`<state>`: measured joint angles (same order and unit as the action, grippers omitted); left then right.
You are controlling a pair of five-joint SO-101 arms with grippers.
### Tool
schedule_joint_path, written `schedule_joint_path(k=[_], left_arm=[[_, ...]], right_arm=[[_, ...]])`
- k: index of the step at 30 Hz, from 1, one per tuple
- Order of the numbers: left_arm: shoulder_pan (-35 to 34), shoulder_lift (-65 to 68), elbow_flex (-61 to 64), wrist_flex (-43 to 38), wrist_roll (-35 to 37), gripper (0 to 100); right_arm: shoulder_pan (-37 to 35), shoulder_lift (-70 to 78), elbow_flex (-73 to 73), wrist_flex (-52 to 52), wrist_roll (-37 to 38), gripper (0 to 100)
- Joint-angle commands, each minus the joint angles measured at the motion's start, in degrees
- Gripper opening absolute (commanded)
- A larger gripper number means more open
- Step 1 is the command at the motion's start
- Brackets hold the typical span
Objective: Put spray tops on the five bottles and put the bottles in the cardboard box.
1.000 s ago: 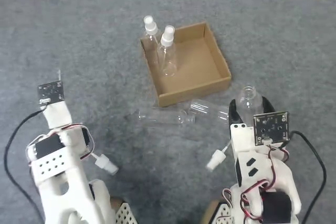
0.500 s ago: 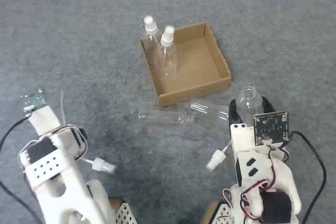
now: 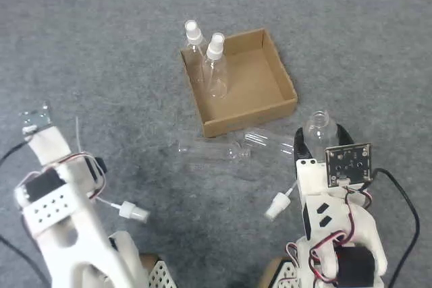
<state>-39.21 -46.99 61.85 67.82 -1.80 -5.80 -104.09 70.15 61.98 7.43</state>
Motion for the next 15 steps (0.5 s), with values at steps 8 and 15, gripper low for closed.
schedule_joint_path(k=[8, 15], left_arm=[[-0.4, 24.1, -18.2, 0.0, -6.9, 19], [-0.4, 33.7, -22.9, -7.1, -6.9, 13]], right_arm=[[0.1, 0.0, -2.5, -1.6, -0.1, 6.1], [0.1, 0.0, -2.5, -1.6, -0.1, 6.1]])
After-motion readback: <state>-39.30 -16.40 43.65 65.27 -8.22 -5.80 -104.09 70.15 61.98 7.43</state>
